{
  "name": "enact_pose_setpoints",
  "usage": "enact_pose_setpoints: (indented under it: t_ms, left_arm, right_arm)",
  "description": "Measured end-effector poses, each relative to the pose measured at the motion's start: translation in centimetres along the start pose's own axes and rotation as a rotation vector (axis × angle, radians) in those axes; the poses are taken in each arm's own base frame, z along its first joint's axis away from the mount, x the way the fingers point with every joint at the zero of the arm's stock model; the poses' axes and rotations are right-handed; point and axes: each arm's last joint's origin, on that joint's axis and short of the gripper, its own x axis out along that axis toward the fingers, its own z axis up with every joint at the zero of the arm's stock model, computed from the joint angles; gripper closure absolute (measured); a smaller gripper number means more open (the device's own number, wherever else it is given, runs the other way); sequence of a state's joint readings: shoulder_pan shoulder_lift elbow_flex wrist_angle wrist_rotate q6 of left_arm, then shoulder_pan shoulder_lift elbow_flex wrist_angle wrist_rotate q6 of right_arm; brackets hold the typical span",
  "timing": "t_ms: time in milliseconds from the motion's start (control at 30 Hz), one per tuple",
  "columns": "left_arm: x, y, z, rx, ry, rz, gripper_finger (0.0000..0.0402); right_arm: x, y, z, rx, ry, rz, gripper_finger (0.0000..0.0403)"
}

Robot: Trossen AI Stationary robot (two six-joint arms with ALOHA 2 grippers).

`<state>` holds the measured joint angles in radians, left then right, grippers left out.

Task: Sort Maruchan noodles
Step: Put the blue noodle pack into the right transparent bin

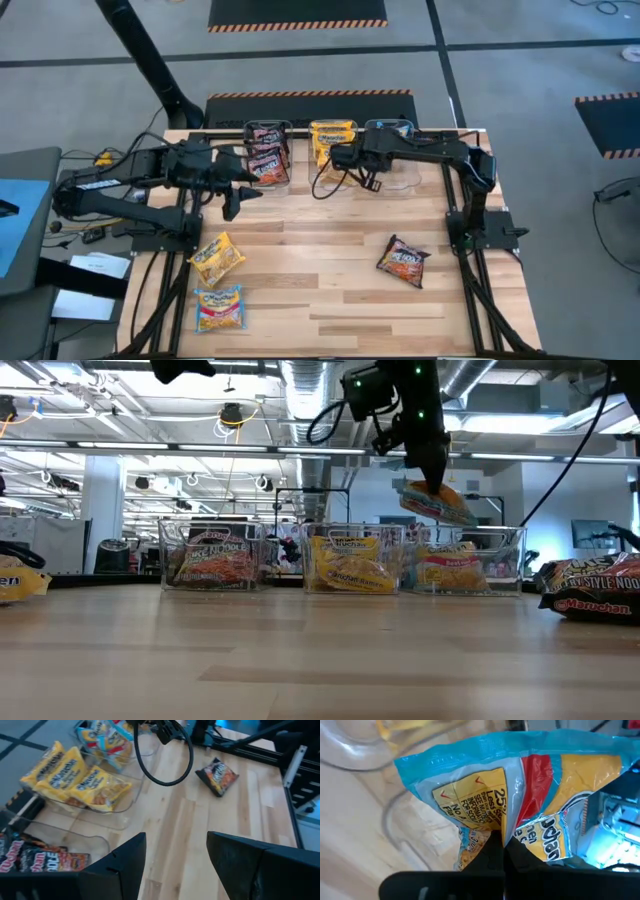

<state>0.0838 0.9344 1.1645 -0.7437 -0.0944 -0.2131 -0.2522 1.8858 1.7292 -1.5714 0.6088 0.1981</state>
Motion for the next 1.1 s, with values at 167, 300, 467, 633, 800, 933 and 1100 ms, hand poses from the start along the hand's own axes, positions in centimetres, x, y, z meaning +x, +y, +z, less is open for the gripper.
enact_pose_setpoints:
  t_ms: [167,300,467,633,800,933,1100]
  left_arm:
    - [0.0,0.7,0.1,-0.021,-0.006,0.037,0.0205]
    - [0.1,1.2,0.2,-0.035,-0.010,0.061,0.0205]
    - [0.1,1.7,0.3,-0.048,-0.014,0.084,0.0205]
    - [0.0,2.0,0.4,-0.057,-0.017,0.101,0.0205]
    - [0.0,2.1,0.4,-0.060,-0.017,0.106,0.0205]
    - [0.0,2.1,0.4,-0.060,-0.018,0.106,0.0205]
    - [0.0,2.1,0.4,-0.060,-0.018,0.106,0.0205]
  right_arm:
    - [1.6,-0.4,-0.2,0.004,0.052,-0.027,0.0402]
    - [2.9,-0.2,-0.5,-0.013,0.103,-0.033,0.0402]
    - [4.0,0.2,-0.7,-0.024,0.131,-0.038,0.0402]
    - [5.4,0.4,-0.6,-0.022,0.131,-0.032,0.0401]
    - [6.7,0.4,-0.4,-0.028,0.121,-0.023,0.0401]
    - [7.6,0.3,-0.2,-0.037,0.109,-0.016,0.0401]
    - [8.8,-0.2,-0.4,-0.060,0.134,0.004,0.0401]
